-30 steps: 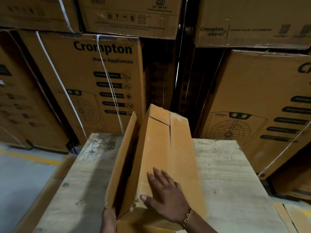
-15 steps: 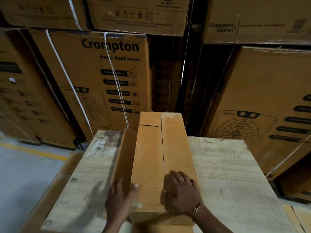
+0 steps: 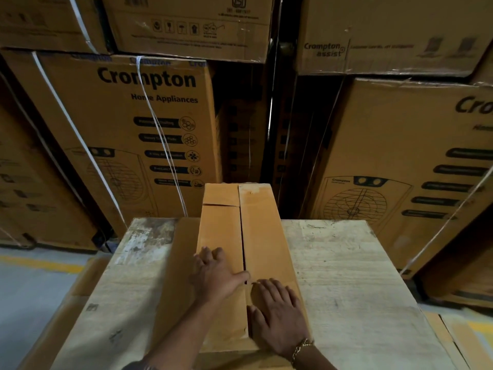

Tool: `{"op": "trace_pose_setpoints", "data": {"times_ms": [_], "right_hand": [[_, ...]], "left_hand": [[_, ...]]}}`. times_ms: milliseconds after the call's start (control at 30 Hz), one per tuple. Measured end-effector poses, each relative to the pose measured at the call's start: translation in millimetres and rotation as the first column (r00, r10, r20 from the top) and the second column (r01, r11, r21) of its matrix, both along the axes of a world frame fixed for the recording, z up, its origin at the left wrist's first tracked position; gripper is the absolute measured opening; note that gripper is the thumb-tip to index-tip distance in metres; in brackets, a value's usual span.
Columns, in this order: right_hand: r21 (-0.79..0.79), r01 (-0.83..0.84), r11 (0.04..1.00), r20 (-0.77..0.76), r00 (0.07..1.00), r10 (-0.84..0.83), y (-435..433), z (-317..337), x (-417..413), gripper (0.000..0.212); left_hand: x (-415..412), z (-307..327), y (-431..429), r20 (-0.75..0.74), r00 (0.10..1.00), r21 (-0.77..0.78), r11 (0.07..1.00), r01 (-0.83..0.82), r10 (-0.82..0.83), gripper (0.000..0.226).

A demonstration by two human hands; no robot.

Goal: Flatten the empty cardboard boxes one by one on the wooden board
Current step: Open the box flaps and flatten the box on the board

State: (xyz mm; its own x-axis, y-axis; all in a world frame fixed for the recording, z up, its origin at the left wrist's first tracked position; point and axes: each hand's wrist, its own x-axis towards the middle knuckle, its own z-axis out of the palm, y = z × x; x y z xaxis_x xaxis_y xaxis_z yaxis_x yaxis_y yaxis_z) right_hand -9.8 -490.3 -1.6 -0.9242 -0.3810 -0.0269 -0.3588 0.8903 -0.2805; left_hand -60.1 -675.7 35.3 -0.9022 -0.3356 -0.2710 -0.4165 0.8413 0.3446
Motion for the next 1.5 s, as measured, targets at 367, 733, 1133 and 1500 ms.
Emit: {"op": "trace_pose_setpoints", "data": {"times_ms": [367,733,1133,1500], "right_hand": [[0.065,-0.015,0.998,-0.046,0.999,0.018,-6,1,-1,0.063],[0.039,-0.016,0.999,-0.097,0.995,0.020,-14,13,-2,0.064],[-0.130,-0.052,0.990,-0.228,0.973,0.021,-4,49,1,0.057],[-0.082,-0.193,0.978,-0.336,0.929,0.156,26,64,97,0.018]], "left_hand": [[11,15,-50,-0.100,0.986,0.410,0.908,-0.082,0.134,0.101],[22,30,-47,-0.120,0.970,0.445,0.885,-0.137,0.211,0.087],[15,30,-42,-0.076,0.975,0.411,0.897,-0.161,0.209,0.087],[13,17,-21,-0.035,0.999,0.154,0.988,-0.017,0.023,0.104]]}}
